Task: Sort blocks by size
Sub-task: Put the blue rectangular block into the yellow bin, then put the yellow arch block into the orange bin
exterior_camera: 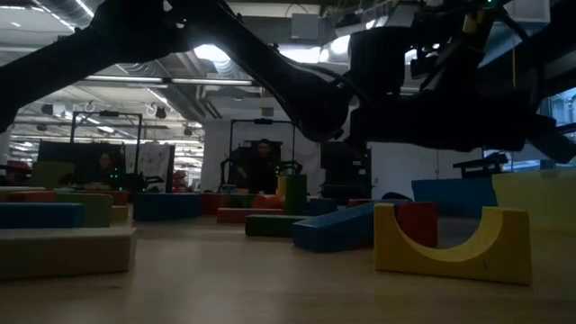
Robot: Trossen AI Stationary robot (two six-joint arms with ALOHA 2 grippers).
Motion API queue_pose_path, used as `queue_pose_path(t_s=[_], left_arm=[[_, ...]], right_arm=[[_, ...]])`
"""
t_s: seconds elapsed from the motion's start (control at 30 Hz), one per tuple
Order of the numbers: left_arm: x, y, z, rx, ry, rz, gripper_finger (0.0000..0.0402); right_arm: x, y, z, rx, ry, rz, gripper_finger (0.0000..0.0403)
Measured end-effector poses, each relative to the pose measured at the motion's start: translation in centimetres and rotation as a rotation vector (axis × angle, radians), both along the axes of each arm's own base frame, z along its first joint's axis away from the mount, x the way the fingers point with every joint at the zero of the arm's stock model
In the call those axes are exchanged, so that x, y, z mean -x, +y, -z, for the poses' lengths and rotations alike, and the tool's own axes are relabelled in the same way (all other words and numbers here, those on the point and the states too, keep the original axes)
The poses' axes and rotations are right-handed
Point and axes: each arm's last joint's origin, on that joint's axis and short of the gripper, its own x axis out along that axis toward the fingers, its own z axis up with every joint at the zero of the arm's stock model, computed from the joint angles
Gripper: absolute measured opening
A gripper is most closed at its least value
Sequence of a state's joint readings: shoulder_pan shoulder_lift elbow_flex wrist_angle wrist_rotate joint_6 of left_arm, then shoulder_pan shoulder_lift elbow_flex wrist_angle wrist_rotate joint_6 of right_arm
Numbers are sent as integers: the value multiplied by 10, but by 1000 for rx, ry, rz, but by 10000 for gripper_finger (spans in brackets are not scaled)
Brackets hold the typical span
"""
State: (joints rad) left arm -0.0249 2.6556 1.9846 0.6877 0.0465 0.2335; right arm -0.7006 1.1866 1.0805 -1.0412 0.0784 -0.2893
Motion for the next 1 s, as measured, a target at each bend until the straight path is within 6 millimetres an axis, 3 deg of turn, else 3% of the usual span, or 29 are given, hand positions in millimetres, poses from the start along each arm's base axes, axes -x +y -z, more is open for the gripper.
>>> queue_pose_path(t_s=[0.23,0.37,0.57,0.7,0.83,1.0], left_arm=[[0,1,2,24,20,-11,154],[0,1,-4,6,-1,-12,167],[3,1,-42,0,-4,-18,160],[16,1,-76,-17,209,-17,152],[46,3,-110,-102,511,3,146],[81,4,-133,-22,719,-1,145]], right_arm=[[0,0,0,0,0,0,163],[0,0,0,0,0,0,163],[0,0,0,-5,-4,-3,163],[-2,2,0,-74,-60,-43,163],[-5,6,0,-177,-147,-105,163],[-8,10,-1,-287,-242,-176,163]])
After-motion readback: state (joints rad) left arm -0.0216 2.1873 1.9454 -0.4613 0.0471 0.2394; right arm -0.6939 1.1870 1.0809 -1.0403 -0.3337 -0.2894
